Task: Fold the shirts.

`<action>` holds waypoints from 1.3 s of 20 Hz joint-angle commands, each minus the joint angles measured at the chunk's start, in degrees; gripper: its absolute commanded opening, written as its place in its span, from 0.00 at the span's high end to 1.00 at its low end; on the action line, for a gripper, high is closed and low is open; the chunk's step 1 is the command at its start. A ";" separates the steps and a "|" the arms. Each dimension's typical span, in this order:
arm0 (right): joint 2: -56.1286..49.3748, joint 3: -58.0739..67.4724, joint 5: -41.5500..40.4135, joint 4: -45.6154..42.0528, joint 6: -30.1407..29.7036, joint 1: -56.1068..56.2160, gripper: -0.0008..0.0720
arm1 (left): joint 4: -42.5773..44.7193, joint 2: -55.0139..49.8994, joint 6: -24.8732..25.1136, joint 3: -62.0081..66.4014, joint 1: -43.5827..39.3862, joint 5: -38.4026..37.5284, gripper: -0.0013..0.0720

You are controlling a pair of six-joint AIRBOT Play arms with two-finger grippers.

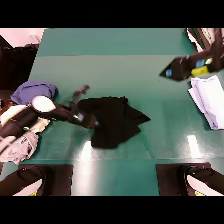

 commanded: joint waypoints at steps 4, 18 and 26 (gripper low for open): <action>1.16 -30.38 -9.94 -0.17 -4.07 -0.04 0.19 | 15.26 6.29 0.50 8.66 11.56 -13.55 0.94; -19.82 -32.57 -19.82 11.34 -14.62 2.29 0.28 | 16.15 6.23 0.50 8.61 11.56 -13.86 0.94; -10.64 -27.02 -20.70 3.72 -13.29 0.22 0.97 | 24.61 6.29 0.44 16.94 11.58 -16.39 0.94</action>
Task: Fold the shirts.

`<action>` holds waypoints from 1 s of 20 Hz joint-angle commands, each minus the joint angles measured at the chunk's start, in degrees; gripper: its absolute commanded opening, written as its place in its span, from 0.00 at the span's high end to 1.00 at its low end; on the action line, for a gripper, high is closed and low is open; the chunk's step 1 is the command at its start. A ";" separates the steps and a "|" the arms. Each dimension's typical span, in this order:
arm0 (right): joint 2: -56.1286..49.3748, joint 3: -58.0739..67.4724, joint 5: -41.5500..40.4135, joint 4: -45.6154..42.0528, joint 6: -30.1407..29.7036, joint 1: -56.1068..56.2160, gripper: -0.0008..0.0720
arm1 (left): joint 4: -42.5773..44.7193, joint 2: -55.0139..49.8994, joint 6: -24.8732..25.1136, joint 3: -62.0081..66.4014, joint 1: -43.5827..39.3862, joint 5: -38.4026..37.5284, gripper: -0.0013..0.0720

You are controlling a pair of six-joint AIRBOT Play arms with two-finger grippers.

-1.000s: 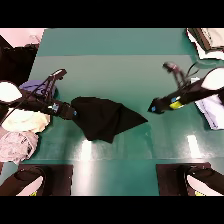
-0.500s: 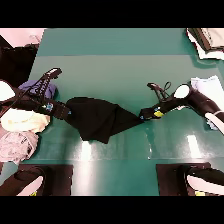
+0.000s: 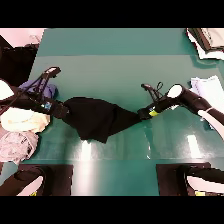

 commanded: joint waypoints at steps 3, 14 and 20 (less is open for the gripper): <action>13.99 13.86 2.01 -15.65 8.57 -7.69 0.97 | 12.55 0.09 -0.48 18.27 0.04 -4.70 0.94; 33.20 43.87 6.49 -17.22 9.97 -19.67 0.97 | 5.99 0.09 -0.48 48.74 0.02 -10.40 0.94; 27.50 58.55 13.84 -16.22 10.14 -23.21 0.97 | -4.72 -0.37 -0.42 53.62 -0.26 -10.84 0.94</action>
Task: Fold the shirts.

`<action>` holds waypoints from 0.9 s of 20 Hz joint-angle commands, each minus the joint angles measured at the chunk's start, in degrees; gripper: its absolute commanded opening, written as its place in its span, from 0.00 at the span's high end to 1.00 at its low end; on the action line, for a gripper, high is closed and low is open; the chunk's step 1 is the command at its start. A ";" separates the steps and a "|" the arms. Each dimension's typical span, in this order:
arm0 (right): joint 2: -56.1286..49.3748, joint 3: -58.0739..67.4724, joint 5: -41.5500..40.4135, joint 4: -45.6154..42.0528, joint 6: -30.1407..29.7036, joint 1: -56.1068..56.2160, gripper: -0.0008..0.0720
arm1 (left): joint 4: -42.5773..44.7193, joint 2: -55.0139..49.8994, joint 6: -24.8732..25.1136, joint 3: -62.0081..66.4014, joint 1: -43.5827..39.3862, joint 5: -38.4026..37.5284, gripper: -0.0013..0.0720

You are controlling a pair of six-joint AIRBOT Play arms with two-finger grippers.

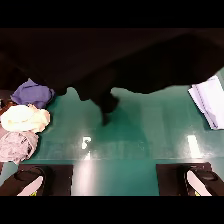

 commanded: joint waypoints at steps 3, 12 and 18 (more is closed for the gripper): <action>-11.67 10.08 12.00 3.08 2.01 2.54 0.97 | -4.22 -1.42 0.11 -8.22 -0.15 -1.79 0.94; -34.60 -8.44 4.55 2.51 2.75 14.36 0.97 | 10.38 -20.04 4.37 -34.29 1.64 11.26 0.94; -41.66 -9.07 -3.28 2.78 2.80 14.12 0.80 | 10.19 -27.04 -0.22 -33.14 7.85 22.45 0.49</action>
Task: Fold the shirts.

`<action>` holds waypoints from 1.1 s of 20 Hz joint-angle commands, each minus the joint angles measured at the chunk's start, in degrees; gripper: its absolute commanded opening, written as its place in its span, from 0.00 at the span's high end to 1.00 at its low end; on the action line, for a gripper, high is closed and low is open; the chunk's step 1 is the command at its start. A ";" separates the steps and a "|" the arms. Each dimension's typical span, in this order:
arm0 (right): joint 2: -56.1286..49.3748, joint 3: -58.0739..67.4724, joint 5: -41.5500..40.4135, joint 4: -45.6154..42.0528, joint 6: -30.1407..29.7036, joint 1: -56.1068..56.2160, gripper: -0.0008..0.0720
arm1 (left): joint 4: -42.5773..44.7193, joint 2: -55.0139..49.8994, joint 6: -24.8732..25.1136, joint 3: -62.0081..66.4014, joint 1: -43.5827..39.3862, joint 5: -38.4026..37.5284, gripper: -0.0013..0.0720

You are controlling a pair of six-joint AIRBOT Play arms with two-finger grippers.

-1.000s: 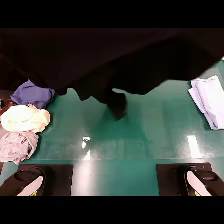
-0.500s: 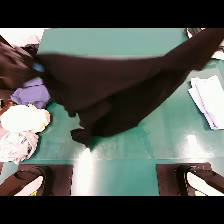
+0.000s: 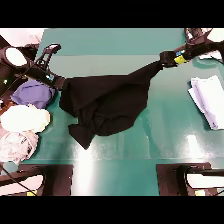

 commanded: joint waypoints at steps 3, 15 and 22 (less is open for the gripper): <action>-1.97 -0.68 -3.15 0.59 0.11 -1.29 0.41 | 0.52 -2.47 -3.76 3.76 6.71 1.03 0.23; 11.32 -17.53 4.26 0.55 -0.02 -1.44 0.41 | -19.34 5.01 -1.07 -27.69 3.28 -3.58 0.42; 20.70 -33.75 -3.21 0.63 0.04 -0.92 0.43 | -23.26 4.83 -1.03 -33.97 2.05 6.25 0.22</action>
